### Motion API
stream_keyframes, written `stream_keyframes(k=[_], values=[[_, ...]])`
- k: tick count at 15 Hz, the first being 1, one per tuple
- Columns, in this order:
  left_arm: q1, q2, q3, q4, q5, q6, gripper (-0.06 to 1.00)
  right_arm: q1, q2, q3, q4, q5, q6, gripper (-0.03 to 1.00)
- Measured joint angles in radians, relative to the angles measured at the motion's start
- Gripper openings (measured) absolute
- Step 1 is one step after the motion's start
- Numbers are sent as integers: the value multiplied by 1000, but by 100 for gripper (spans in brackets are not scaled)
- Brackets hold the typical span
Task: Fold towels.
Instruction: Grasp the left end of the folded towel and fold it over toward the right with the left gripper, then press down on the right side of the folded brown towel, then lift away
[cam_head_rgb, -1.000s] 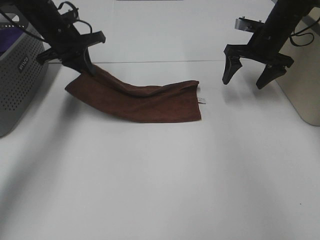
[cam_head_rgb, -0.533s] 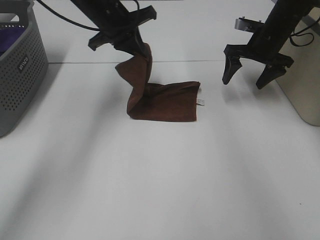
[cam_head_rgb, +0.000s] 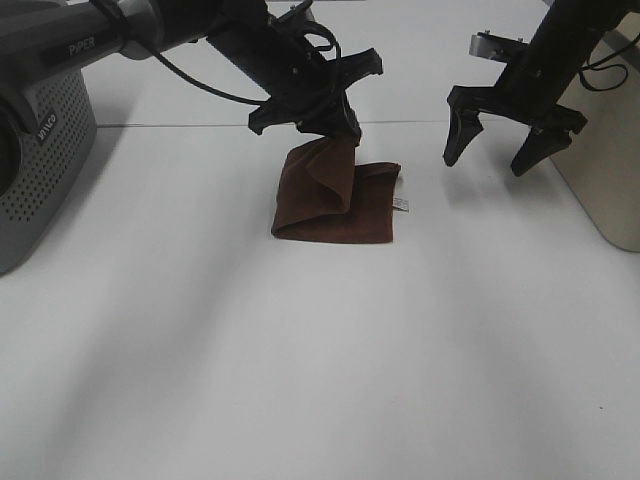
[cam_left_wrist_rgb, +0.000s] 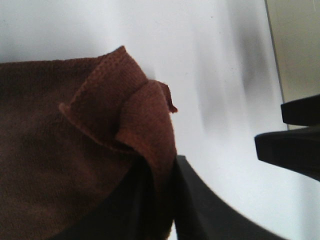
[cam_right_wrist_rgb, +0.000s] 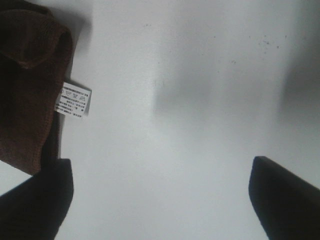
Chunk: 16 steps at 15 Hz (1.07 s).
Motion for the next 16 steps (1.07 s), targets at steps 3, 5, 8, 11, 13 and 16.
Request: stream_keyframes(k=[3,5,8,11,13,16], values=[[0,13,0,-18,-36,-14,34,0,-42,0,0,0,0,91],[0,14,0,-65,-68,-14,39,0,-59,0,0,0,0,91],[0,23,0,-99,-96,-14,41,0,-58,0,8,0,0,91],[40,13,0,-97,-23,-6,47,0,-59,0,235,0,-67,91],[128,-12,0,-87,76,-1,48,0,-55,0,407,0,-162,91],[226,-50,0,-81,194,8,48,0,4,0,632,1,-279,91]])
